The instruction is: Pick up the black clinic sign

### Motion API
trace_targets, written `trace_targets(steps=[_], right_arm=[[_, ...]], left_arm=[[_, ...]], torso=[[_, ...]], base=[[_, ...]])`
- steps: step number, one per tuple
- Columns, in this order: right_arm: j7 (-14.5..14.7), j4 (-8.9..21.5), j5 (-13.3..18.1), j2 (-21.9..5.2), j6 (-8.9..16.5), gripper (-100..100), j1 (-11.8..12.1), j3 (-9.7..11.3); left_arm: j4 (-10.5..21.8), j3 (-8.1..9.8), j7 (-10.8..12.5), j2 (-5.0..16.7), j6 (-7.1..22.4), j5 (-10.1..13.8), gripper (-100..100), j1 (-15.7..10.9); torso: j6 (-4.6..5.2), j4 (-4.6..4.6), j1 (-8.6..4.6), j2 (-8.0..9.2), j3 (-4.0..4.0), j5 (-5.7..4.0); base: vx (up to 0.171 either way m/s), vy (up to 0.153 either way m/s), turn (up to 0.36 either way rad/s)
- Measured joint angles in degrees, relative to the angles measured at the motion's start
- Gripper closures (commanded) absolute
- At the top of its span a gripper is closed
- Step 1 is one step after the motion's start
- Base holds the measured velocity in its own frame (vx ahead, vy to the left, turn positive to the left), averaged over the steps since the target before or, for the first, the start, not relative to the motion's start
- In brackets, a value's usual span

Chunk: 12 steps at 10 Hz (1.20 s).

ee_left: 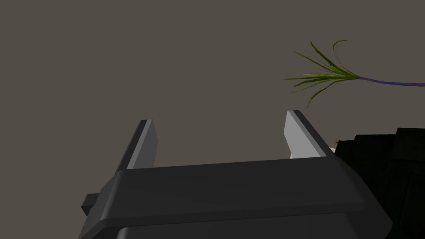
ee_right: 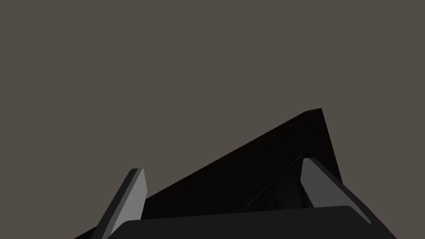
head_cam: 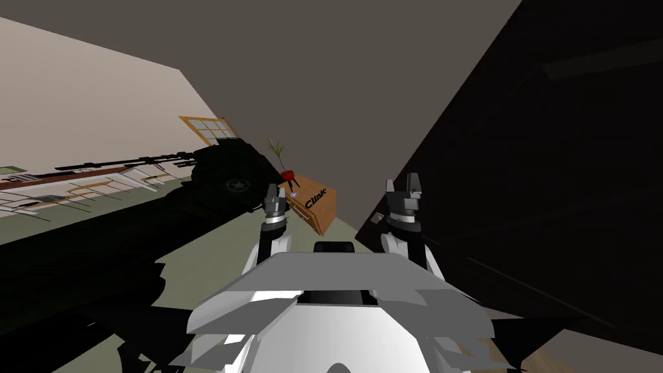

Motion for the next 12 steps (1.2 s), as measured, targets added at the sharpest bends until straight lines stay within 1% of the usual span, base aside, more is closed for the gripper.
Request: trace_targets(steps=[2, 3, 4, 6, 7, 8, 9, 11, 12], right_arm=[[0.0, 0.0, 0.0, 0.0, 0.0, 0, 0.0, 0.0], [0.0, 0.0, 0.0, 0.0, 0.0, 0, 0.0, 0.0], [0.0, 0.0, 0.0, 0.0, 0.0, 0, 0.0, 0.0], [0.0, 0.0, 0.0, 0.0, 0.0, 0, 0.0, 0.0], [0.0, 0.0, 0.0, 0.0, 0.0, 0, 0.0, 0.0], [0.0, 0.0, 0.0, 0.0, 0.0, 0, 0.0, 0.0], [0.0, 0.0, 0.0, 0.0, 0.0, 0, 0.0, 0.0], [0.0, 0.0, 0.0, 0.0, 0.0, 0, 0.0, 0.0], [0.0, 0.0, 0.0, 0.0, 0.0, 0, 0.0, 0.0]], left_arm=[[1.0, 0.38, 0.6, 2.3, -0.1, -0.1, -100, 0.6], [2.2, 0.42, 0.8, 3.5, -0.4, -0.3, -100, 0.8], [3.2, 0.32, 1.2, 4.7, -0.8, -0.7, -100, 1.7], [6.9, 0.32, 2.0, 7.1, -2.3, -1.5, -100, 3.3], [8.1, 0.16, 2.6, 8.3, -2.9, -2.0, -100, 5.0], [10.3, -0.05, 3.0, 9.3, -3.9, -2.6, -100, 6.0], [11.3, 0.22, 4.0, 11.0, -3.7, -3.0, -100, 7.1], [15.2, 0.29, 4.8, 12.4, -4.5, -3.7, -100, 7.7], [15.8, 0.49, 5.3, 13.1, -5.0, -3.8, -100, 8.7]], torso=[[0.01, 0.02, 0.01, 0.09, 0.05, 0.00], [0.02, 0.03, 0.00, 0.13, 0.07, 0.00], [0.01, 0.03, -0.01, 0.15, 0.09, 0.00], [0.02, 0.05, 0.02, 0.22, 0.13, 0.01], [0.02, 0.06, -0.01, 0.27, 0.15, 0.00], [0.02, 0.06, 0.01, 0.28, 0.16, 0.00], [0.02, 0.07, 0.02, 0.30, 0.17, 0.00], [0.02, 0.04, 0.01, 0.17, 0.10, 0.00], [-0.02, 0.04, 0.04, 0.14, 0.09, 0.00]], base=[[-0.031, -0.005, -0.124], [-0.038, -0.007, -0.143], [-0.052, -0.001, -0.172], [-0.060, -0.008, -0.237], [-0.068, -0.006, -0.288], [-0.071, -0.010, -0.314], [-0.049, -0.005, -0.052], [-0.032, -0.011, -0.149], [-0.045, -0.006, -0.217]])
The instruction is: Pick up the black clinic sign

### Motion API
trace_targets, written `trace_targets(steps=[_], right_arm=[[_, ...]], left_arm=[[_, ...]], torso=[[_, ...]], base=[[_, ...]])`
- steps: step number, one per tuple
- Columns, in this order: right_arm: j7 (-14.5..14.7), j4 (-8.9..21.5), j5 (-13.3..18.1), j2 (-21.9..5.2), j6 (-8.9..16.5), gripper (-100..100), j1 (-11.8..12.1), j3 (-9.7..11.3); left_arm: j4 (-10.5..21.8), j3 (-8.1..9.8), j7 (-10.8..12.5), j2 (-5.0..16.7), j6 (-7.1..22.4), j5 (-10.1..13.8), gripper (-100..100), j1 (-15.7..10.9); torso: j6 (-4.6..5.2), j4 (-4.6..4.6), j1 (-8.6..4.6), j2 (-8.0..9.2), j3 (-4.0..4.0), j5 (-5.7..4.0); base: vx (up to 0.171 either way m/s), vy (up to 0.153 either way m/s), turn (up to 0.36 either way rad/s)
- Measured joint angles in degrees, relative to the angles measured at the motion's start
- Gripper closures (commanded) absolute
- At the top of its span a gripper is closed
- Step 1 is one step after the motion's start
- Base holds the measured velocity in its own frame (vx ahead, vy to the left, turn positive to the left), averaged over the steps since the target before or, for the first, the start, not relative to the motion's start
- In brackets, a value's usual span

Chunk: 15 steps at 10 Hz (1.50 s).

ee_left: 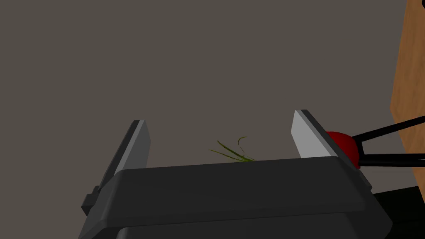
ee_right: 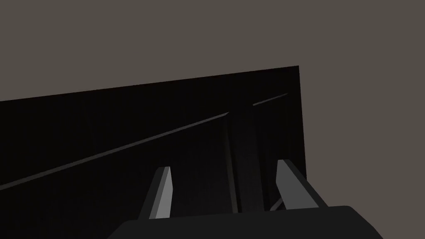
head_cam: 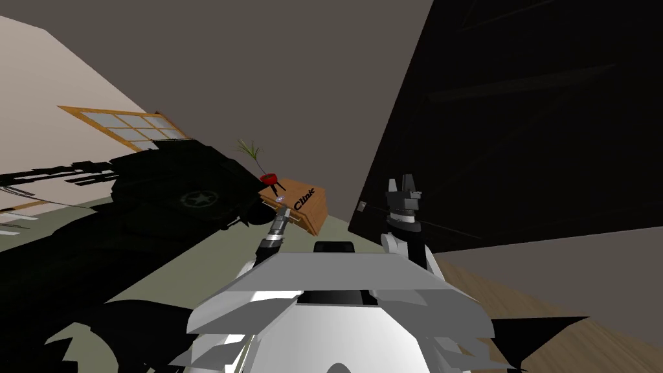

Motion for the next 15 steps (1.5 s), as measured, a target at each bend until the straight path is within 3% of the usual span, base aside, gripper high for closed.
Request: trace_targets(steps=[2, 3, 5, 9, 11, 14, 15], right_arm=[[0.0, 0.0, 0.0, 0.0, 0.0, 0, 0.0, 0.0], [0.0, 0.0, 0.0, 0.0, 0.0, 0, 0.0, 0.0], [0.0, 0.0, 0.0, 0.0, 0.0, 0, 0.0, 0.0], [0.0, 0.0, 0.0, 0.0, 0.0, 0, 0.0, 0.0], [0.0, 0.0, 0.0, 0.0, 0.0, 0, 0.0, 0.0], [0.0, 0.0, 0.0, 0.0, 0.0, 0, 0.0, 0.0], [0.0, 0.0, 0.0, 0.0, 0.0, 0, 0.0, 0.0]], left_arm=[[3.9, 0.68, 1.9, 3.0, -1.7, -0.4, -100, 2.5], [6.2, 0.10, 2.2, 3.7, -3.2, -1.3, -100, 4.4], [8.7, -0.44, 3.0, 5.1, -3.2, -2.3, -100, 5.9], [13.8, -0.46, 5.1, 8.7, -5.2, -3.2, -100, 9.8], [16.7, -0.51, 6.5, 10.9, -5.6, -3.6, -100, 10.5], [22.3, -0.99, 6.9, 12.2, -7.4, -4.2, -100, 11.6], [23.3, -0.93, 8.0, 14.3, -8.2, -4.3, -100, 14.2]], torso=[[0.04, 0.02, 0.00, 0.12, 0.06, 0.00], [0.04, 0.03, -0.05, 0.16, 0.09, 0.00], [0.04, 0.01, -0.02, 0.04, 0.03, 0.00], [0.03, 0.00, 0.02, 0.00, 0.00, 0.00], [0.05, 0.00, 0.05, -0.03, -0.01, 0.01], [0.05, -0.01, 0.03, -0.07, -0.04, 0.00], [0.01, 0.00, 0.04, -0.01, -0.01, -0.01]], base=[[-0.069, -0.019, -0.378], [-0.048, -0.016, -0.114], [-0.032, -0.014, -0.191], [-0.029, -0.010, -0.212], [-0.026, -0.009, -0.242], [-0.018, -0.015, -0.222], [-0.027, -0.010, -0.208]])
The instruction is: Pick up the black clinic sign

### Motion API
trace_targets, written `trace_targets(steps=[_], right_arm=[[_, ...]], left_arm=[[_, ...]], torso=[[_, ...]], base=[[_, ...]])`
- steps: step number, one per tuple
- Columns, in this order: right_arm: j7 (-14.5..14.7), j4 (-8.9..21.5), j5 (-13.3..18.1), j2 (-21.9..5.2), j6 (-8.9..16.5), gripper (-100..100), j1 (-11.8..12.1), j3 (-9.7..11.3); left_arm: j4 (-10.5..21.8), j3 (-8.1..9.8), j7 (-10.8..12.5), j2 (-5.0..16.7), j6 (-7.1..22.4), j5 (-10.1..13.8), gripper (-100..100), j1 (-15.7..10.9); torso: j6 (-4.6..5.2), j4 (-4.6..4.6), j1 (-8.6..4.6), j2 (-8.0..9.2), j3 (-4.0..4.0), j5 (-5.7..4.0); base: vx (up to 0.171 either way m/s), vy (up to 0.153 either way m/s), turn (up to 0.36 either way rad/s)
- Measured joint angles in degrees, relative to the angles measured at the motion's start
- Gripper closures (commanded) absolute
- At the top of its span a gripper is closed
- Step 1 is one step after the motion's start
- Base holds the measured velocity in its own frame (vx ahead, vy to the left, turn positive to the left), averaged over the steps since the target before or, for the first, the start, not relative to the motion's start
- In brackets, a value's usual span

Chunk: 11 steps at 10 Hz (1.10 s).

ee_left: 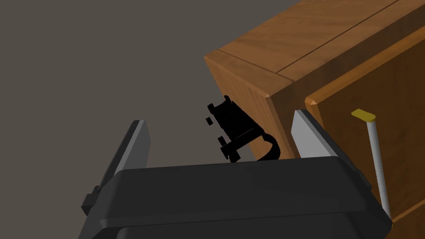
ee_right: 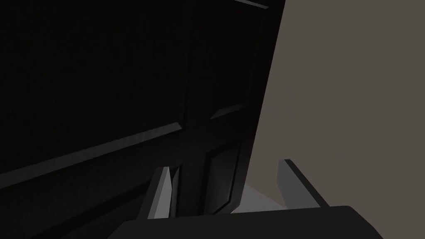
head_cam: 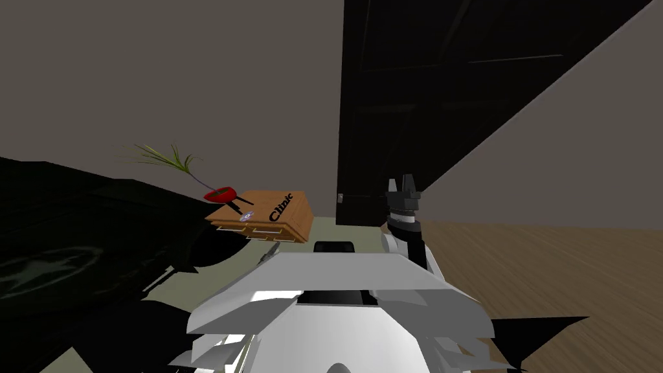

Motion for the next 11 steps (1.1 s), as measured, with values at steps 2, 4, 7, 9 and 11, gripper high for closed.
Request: trace_targets(steps=[2, 4, 7, 9, 11], right_arm=[[0.0, 0.0, 0.0, 0.0, 0.0, 0, 0.0, 0.0], [0.0, 0.0, 0.0, 0.0, 0.0, 0, 0.0, 0.0], [0.0, 0.0, 0.0, 0.0, 0.0, 0, 0.0, 0.0], [0.0, 0.0, 0.0, 0.0, 0.0, 0, 0.0, 0.0], [0.0, 0.0, 0.0, 0.0, 0.0, 0, 0.0, 0.0]], left_arm=[[2.3, -0.48, 0.7, 0.8, 0.0, -0.4, -100, 0.2], [5.8, -0.88, 1.4, 2.4, -1.2, -0.7, -100, 1.2], [10.6, -2.22, 2.5, 5.1, -1.8, -1.4, -100, 2.7], [12.8, -2.89, 3.3, 6.8, -2.0, -1.6, -100, 4.6], [16.3, -3.62, 4.1, 8.8, -3.1, -1.7, -100, 5.1]], torso=[[-0.03, 0.00, 0.04, -0.07, -0.03, 0.03], [-0.02, -0.01, 0.05, -0.09, -0.04, 0.03], [0.03, -0.01, 0.05, -0.10, -0.05, 0.03], [0.01, -0.02, 0.06, -0.12, -0.06, 0.02], [0.03, -0.02, 0.09, -0.16, -0.08, 0.03]], base=[[-0.009, -0.009, -0.168], [-0.010, -0.008, -0.273], [-0.006, -0.006, -0.238], [0.002, -0.003, -0.239], [0.006, 0.000, -0.288]])
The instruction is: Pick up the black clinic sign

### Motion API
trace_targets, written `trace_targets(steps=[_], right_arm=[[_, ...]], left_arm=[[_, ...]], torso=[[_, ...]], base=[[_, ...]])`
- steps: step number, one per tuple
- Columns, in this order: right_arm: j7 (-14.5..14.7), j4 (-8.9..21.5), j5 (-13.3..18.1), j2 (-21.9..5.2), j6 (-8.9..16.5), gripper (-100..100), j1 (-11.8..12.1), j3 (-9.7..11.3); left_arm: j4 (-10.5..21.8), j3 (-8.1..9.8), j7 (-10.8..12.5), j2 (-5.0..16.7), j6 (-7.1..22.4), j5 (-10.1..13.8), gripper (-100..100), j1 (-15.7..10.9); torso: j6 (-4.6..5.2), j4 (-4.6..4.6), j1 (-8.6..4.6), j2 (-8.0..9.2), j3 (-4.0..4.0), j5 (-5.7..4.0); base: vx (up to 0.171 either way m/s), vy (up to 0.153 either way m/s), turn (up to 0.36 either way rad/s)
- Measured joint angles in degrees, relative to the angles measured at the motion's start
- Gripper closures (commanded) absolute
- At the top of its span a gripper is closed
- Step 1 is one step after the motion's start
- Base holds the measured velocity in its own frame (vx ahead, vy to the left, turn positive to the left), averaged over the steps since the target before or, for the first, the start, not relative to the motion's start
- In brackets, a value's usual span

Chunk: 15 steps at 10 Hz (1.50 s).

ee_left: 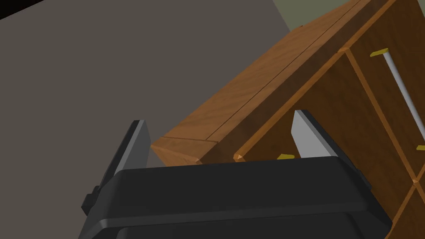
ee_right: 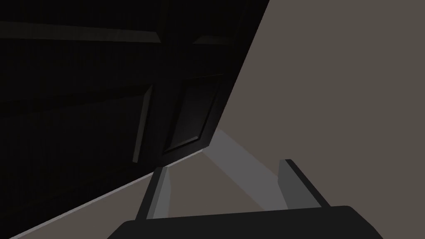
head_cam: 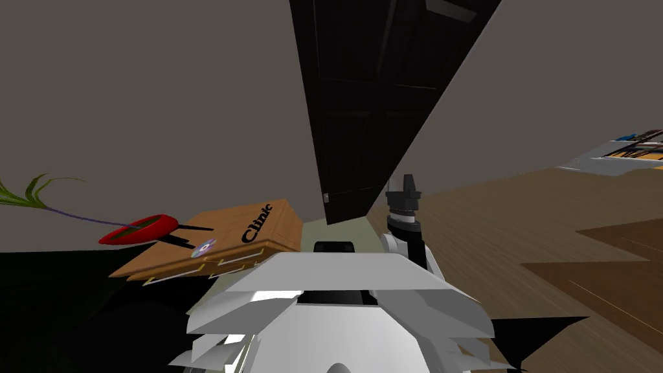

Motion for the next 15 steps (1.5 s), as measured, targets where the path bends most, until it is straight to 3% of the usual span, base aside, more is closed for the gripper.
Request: trace_targets(steps=[7, 9, 12, 15], right_arm=[[0.0, 0.0, 0.0, 0.0, 0.0, 0, 0.0, 0.0], [0.0, 0.0, 0.0, 0.0, 0.0, 0, 0.0, 0.0], [0.0, 0.0, 0.0, 0.0, 0.0, 0, 0.0, 0.0], [0.0, 0.0, 0.0, 0.0, 0.0, 0, 0.0, 0.0]], left_arm=[[11.8, -3.01, 2.3, 5.9, -2.1, -0.2, -100, 2.2], [15.9, -4.59, 3.2, 8.7, -2.5, -0.2, -100, 2.8], [18.2, -5.92, 3.8, 10.9, -1.8, 0.0, -100, 4.1], [22.0, -6.83, 4.1, 12.5, -3.0, 0.2, -100, 4.1]], torso=[[-0.10, -0.01, 0.07, -0.07, -0.04, 0.03], [-0.01, -0.03, 0.14, -0.15, -0.09, 0.02], [-0.10, -0.03, 0.10, -0.16, -0.09, 0.03], [-0.11, -0.02, 0.07, -0.15, -0.08, 0.03]], base=[[0.017, 0.010, -0.277], [0.036, 0.034, -0.357], [0.027, 0.025, -0.171], [0.030, 0.028, -0.287]])
